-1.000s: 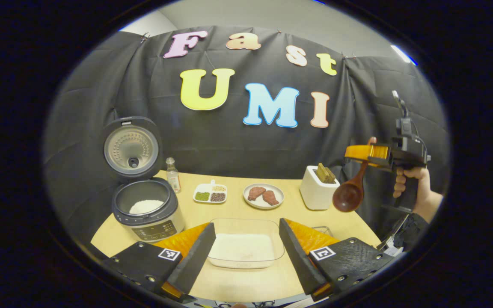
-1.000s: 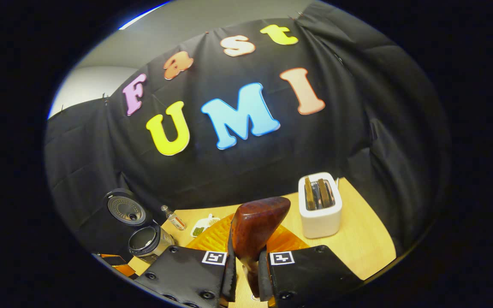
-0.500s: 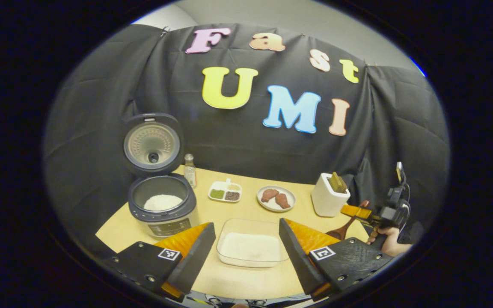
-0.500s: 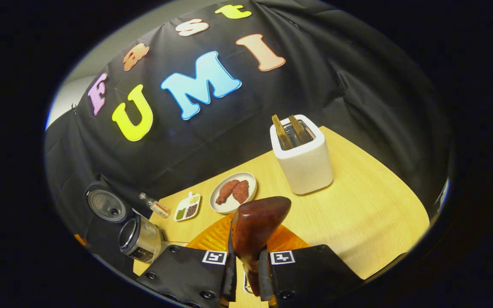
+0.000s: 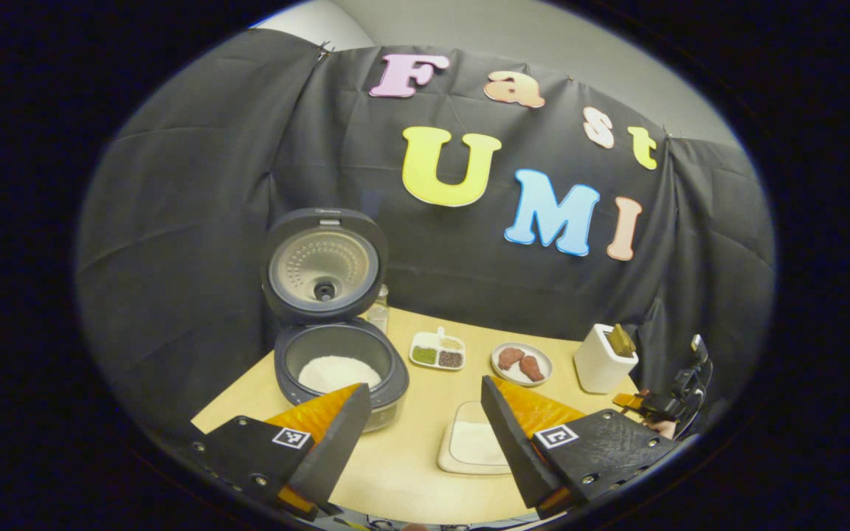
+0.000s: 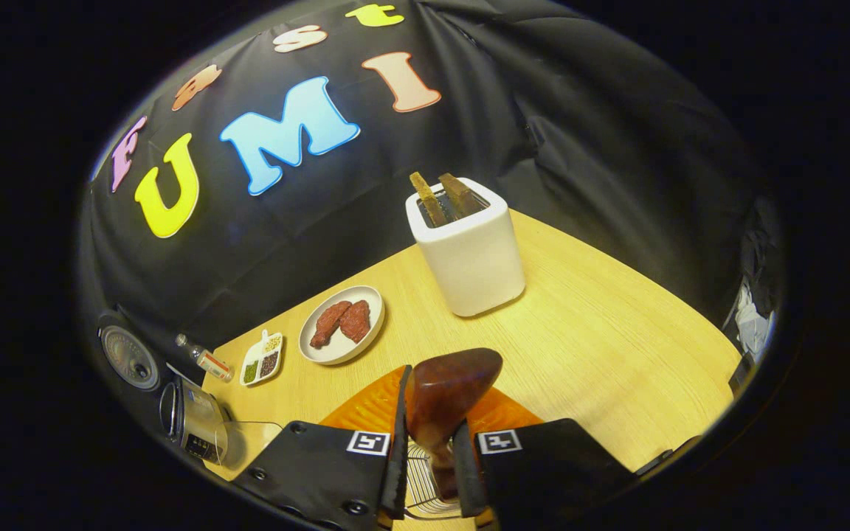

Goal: Close the left gripper, press the button to open the rice cooker; take a wooden spoon from the chopstick holder with the right hand, scoop a spoonful of rice and pour it into the rice cooker, then put the wooden spoon back into the chopstick holder.

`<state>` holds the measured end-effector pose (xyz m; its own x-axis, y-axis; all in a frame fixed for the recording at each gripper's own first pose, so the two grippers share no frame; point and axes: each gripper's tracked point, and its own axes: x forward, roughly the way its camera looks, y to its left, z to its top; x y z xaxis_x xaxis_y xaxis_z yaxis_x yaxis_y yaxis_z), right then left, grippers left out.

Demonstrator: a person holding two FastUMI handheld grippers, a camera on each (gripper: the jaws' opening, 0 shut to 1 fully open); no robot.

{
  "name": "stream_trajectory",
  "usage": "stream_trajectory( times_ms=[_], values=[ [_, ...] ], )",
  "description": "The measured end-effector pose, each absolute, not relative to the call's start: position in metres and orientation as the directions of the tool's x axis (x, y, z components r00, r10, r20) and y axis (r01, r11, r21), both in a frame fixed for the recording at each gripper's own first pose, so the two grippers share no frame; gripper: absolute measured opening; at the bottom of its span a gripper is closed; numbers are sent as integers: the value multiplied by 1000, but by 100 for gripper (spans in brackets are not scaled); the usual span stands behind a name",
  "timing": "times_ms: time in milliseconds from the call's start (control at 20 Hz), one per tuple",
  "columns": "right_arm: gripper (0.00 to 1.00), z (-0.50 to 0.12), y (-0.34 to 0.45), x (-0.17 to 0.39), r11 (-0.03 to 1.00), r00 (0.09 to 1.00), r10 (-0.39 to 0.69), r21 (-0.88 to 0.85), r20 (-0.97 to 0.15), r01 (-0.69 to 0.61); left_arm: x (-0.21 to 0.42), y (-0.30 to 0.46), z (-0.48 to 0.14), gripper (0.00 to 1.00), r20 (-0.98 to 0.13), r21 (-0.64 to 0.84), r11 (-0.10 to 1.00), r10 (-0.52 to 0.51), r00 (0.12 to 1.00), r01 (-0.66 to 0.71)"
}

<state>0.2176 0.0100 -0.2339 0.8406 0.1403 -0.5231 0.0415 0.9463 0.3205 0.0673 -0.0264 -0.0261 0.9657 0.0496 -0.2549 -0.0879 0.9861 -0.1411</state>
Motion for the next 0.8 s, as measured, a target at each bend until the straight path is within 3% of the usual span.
stream_trajectory(
  times_ms=[200, 450, 800],
  values=[
    [100, -204, 20, 208, 941, 874, 110, 332, -473, 61, 96, 30, 6, 94, -163, -70, 994, 77, 984, -89],
    [98, -175, 21, 170, 975, 911, 38, 217, -411, 57, 142, 65, 66, 92, -36, -22, 997, 69, 997, -70],
    [98, -148, 43, 100, 998, 940, 21, 55, -339, -3, 231, 118, 123, 92, 21, 65, 991, 119, 993, -120]
  ],
)
